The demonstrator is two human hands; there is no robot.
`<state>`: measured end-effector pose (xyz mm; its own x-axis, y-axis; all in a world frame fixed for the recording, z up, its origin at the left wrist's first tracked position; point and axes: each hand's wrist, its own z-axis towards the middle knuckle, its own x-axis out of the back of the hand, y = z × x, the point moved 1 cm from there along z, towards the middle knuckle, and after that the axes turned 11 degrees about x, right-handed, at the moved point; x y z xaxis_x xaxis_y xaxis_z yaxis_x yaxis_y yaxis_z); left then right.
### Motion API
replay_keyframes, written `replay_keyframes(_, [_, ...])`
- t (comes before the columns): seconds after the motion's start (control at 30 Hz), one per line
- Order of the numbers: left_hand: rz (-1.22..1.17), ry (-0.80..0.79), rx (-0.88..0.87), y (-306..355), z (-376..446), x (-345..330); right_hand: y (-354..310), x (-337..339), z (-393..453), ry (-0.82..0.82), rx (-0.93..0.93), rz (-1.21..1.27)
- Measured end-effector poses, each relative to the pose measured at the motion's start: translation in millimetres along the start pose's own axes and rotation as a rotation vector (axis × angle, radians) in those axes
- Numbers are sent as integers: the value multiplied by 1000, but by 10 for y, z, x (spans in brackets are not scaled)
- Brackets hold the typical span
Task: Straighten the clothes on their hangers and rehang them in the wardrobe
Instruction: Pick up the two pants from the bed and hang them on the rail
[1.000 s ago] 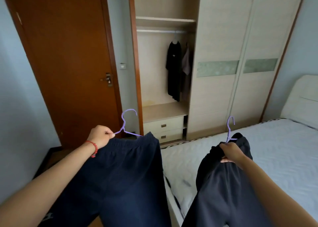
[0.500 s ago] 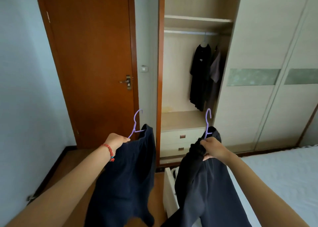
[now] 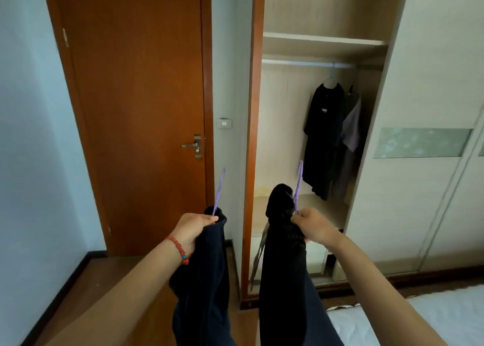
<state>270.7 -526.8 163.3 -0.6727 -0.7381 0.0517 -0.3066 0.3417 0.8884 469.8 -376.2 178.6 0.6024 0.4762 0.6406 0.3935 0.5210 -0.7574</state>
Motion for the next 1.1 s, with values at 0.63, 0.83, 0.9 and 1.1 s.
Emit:
replay_keyframes(0.63, [119,-505,-260,1335,2349,-1261,545,520,1988,566,-232,-324])
replay_keyframes(0.83, [121,-577,-347,1837,2747,-1952,800,950,2454,658,-195,-364])
replay_keyframes(0.9, [88,-586,-339,1986,2888,-2172,913,1114,2614,682,-187,-361])
replay_keyframes(1.1, [17,-603,-309,2478,3265,-2796,1056,1649,3165,722,-122,-367])
